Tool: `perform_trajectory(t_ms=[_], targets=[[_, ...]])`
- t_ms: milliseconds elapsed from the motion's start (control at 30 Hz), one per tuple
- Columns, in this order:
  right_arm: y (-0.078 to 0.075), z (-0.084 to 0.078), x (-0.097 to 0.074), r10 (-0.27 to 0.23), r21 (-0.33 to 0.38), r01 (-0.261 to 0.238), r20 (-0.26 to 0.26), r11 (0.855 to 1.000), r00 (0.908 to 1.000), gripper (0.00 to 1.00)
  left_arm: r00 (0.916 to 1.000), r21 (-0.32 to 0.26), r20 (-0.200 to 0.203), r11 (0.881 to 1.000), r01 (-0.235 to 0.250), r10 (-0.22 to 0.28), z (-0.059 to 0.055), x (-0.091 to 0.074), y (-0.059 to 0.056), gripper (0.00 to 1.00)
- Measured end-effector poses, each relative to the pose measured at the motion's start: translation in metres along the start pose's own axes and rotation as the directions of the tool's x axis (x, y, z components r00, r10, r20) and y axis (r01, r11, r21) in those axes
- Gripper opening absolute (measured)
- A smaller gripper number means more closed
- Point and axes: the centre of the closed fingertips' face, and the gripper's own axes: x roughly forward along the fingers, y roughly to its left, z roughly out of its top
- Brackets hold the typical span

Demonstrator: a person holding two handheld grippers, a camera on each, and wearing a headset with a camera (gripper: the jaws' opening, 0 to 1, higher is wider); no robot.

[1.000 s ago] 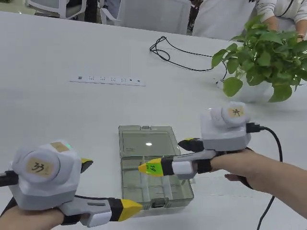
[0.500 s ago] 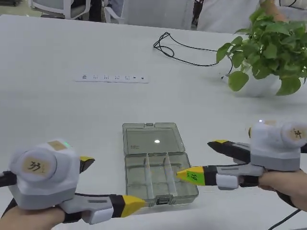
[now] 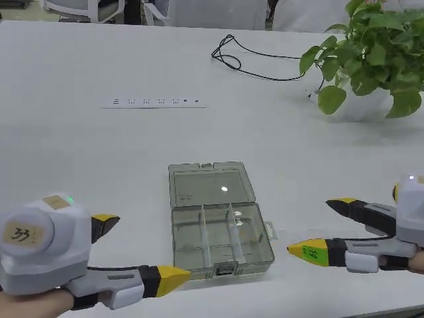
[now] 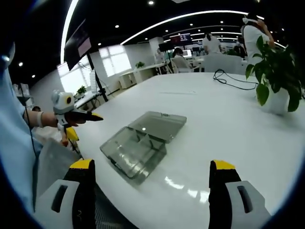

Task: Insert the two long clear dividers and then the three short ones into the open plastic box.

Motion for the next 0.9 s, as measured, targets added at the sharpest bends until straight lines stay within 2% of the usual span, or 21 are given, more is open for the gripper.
perform_trajectory(t_ms=[267, 433, 600, 700, 733, 800, 833, 900], targets=[[-0.018, -0.015, -0.021, -0.026, -0.006, 0.026, -0.015, 1.000, 0.9996, 1.00, 0.9994, 0.023, 0.022, 0.999, -0.027, 0.026, 0.001, -0.005, 0.000, 0.99], [-0.022, -0.022, -0.029, -0.045, -0.006, 0.045, -0.021, 0.999, 0.9987, 1.00, 0.9989, 0.017, 0.024, 0.999, -0.041, 0.041, 0.000, -0.007, -0.002, 0.99], [-0.023, -0.027, -0.030, -0.037, -0.039, 0.034, -0.075, 0.999, 0.9965, 1.00, 0.9986, 0.015, 0.024, 0.999, -0.048, 0.048, 0.000, -0.007, -0.005, 0.99], [-0.022, -0.024, -0.027, -0.026, -0.049, 0.022, -0.073, 0.999, 0.9970, 1.00, 0.9985, 0.015, 0.025, 0.999, -0.049, 0.048, 0.000, -0.007, -0.006, 0.99], [-0.022, -0.025, -0.025, -0.015, -0.061, 0.009, -0.097, 0.998, 0.9952, 1.00, 0.9985, 0.012, 0.025, 0.999, -0.048, 0.048, 0.000, -0.007, -0.007, 0.99], [-0.022, -0.023, -0.022, -0.008, -0.099, -0.003, -0.113, 0.995, 0.9935, 1.00, 0.9985, 0.012, 0.025, 0.999, -0.049, 0.049, 0.001, -0.006, -0.008, 0.99], [-0.020, -0.025, -0.020, 0.008, -0.126, -0.026, -0.142, 0.992, 0.9898, 1.00, 0.9985, 0.013, 0.025, 0.999, -0.049, 0.049, 0.001, -0.006, -0.008, 0.99], [-0.020, -0.024, -0.017, 0.014, -0.169, -0.043, -0.167, 0.985, 0.9858, 1.00, 0.9986, 0.020, 0.026, 0.999, -0.047, 0.046, 0.002, -0.006, -0.010, 0.99]])
